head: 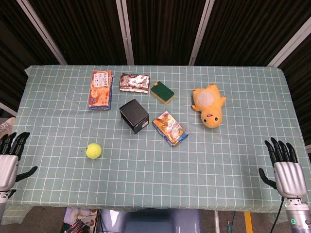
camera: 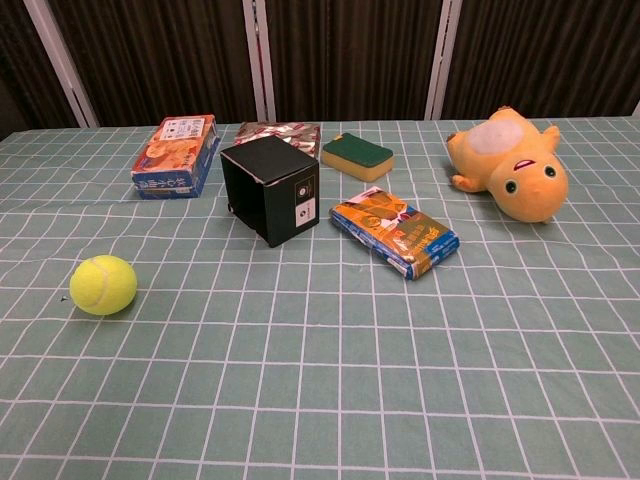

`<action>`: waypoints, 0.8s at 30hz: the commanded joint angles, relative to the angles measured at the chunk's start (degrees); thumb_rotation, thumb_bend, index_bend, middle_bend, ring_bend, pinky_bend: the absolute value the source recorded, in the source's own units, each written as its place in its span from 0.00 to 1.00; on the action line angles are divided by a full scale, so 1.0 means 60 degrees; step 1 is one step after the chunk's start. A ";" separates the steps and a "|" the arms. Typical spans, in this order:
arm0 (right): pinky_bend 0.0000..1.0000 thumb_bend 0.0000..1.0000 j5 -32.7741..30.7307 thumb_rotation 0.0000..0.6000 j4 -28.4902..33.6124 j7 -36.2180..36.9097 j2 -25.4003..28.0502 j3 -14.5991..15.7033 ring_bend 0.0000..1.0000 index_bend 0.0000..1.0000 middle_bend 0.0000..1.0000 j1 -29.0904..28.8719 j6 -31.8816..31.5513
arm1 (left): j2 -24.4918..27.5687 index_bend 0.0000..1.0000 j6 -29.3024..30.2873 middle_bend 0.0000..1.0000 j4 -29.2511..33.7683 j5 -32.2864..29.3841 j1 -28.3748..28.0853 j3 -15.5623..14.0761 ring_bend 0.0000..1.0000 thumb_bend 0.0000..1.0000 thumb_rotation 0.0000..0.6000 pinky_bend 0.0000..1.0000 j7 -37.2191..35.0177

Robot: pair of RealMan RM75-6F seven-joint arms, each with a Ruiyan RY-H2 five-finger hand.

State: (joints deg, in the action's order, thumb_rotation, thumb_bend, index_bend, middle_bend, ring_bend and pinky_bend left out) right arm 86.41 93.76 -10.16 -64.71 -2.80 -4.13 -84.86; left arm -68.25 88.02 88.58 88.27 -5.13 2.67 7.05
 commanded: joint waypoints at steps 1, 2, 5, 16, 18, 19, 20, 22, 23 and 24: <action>0.00 0.39 0.0006 0.87 0.0013 0.0019 0.0011 0.0009 0.00 0.00 0.00 0.0003 -0.0002 | 0.0010 0.00 -0.0184 0.09 0.0079 -0.0070 -0.0084 -0.0026 0.04 0.07 1.00 0.04 0.0142; 0.00 0.39 0.0009 0.87 0.0012 0.0026 0.0016 0.0010 0.00 0.00 0.00 0.0004 -0.0002 | 0.0002 0.00 -0.0212 0.09 0.0082 -0.0068 -0.0098 -0.0032 0.04 0.07 1.00 0.04 0.0163; 0.00 0.39 0.0033 0.87 0.0010 0.0071 0.0042 0.0012 0.00 0.00 0.00 0.0004 -0.0009 | -0.0034 0.00 -0.0288 0.10 0.0095 -0.0069 -0.0139 -0.0042 0.04 0.07 1.00 0.04 0.0241; 0.00 0.39 0.0005 0.87 -0.0008 0.0397 0.0266 0.0024 0.00 0.00 0.00 0.0070 -0.0031 | -0.0692 0.69 -0.0797 0.78 -0.0515 0.0762 -0.0728 -0.0241 0.74 0.45 1.00 0.74 0.0431; 0.00 0.39 0.0038 0.87 -0.0028 0.0425 0.0280 0.0048 0.00 0.00 0.00 0.0046 0.0027 | -0.0741 0.69 -0.1276 0.79 -0.0603 0.0839 -0.0907 -0.0427 0.76 0.46 1.00 0.76 0.0497; 0.00 0.39 0.0052 0.87 -0.0038 0.0437 0.0282 0.0054 0.00 0.00 0.00 0.0034 0.0046 | -0.0726 0.69 -0.1598 0.78 -0.0611 0.0846 -0.1002 -0.0550 0.76 0.46 1.00 0.76 0.0563; 0.00 0.39 0.0080 0.87 -0.0049 0.0453 0.0286 0.0064 0.00 0.00 0.00 0.0020 0.0066 | -0.0662 0.68 -0.2129 0.77 -0.0581 0.0786 -0.1144 -0.0725 0.76 0.46 1.00 0.76 0.0733; 0.00 0.39 0.0110 0.87 -0.0064 0.0479 0.0296 0.0078 0.00 0.00 0.00 0.0015 0.0076 | -0.0582 0.68 -0.2944 0.76 -0.0538 0.0621 -0.1372 -0.0935 0.75 0.46 1.00 0.75 0.1119; 0.00 0.39 0.0117 0.87 -0.0068 0.0491 0.0302 0.0084 0.00 0.00 0.00 0.0020 0.0071 | -0.0570 0.68 -0.3211 0.76 -0.0534 0.0537 -0.1445 -0.0987 0.75 0.45 1.00 0.75 0.1298; 0.00 0.39 0.0130 0.87 -0.0068 0.0517 0.0317 0.0095 0.00 0.00 0.00 0.0031 0.0061 | -0.0552 0.68 -0.3594 0.76 -0.0526 0.0407 -0.1559 -0.1052 0.75 0.45 1.00 0.75 0.1568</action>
State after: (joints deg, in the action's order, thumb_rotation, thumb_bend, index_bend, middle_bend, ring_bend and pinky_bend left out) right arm 87.14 93.36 -7.12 -62.86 -2.27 -3.98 -84.46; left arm -71.90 73.07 85.48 92.17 -11.95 -1.44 12.37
